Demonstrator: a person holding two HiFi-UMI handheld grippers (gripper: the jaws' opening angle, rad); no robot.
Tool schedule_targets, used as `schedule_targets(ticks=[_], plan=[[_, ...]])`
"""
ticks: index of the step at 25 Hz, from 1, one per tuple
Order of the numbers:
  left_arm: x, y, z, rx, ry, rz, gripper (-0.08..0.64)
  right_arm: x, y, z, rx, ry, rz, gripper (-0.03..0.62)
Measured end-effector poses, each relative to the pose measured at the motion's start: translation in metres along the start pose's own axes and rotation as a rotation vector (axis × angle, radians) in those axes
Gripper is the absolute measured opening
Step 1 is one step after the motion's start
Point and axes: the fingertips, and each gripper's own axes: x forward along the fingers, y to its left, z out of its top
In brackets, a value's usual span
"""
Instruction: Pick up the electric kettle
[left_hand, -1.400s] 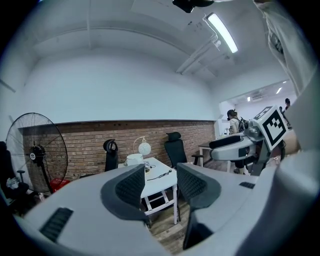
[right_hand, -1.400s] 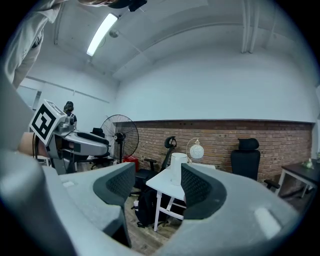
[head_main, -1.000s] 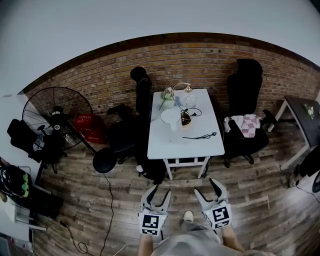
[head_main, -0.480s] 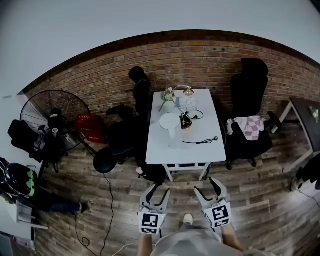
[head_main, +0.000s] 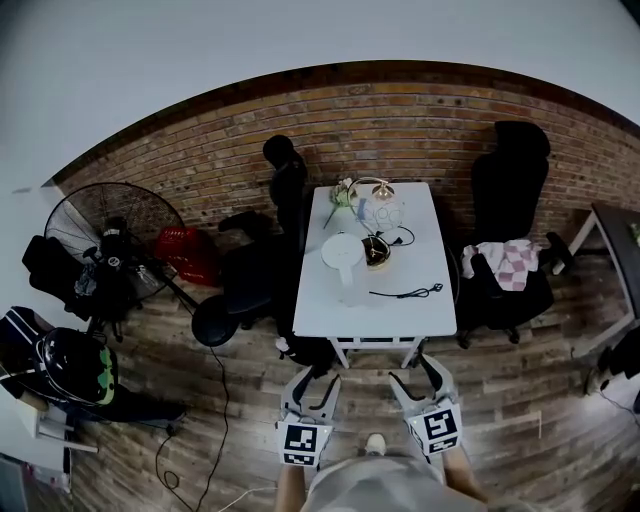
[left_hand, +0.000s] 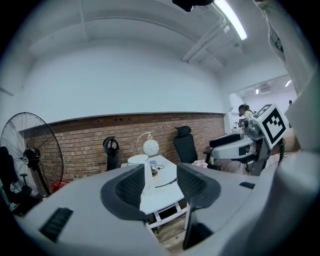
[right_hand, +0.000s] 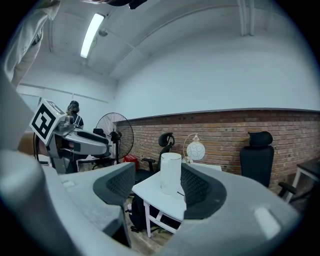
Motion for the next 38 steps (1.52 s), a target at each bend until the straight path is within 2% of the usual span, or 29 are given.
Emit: schedule_targets(ticks=[21,29,38], plan=[[0.041,0.024,0.004,0.000,0.001,0.019,0.199,0.048,-0.020,0.003,-0.007,0.000,0.026,0.285],[0.073,0.056,-0.003,0.006,-0.009,-0.003,0.199,0.093,-0.022,0.001,-0.010,0.015,0.018,0.285],[0.118,0.103,-0.015,-0.014,0.020,-0.047,0.198,0.157,-0.025,0.002,-0.037,0.010,0.000,0.285]])
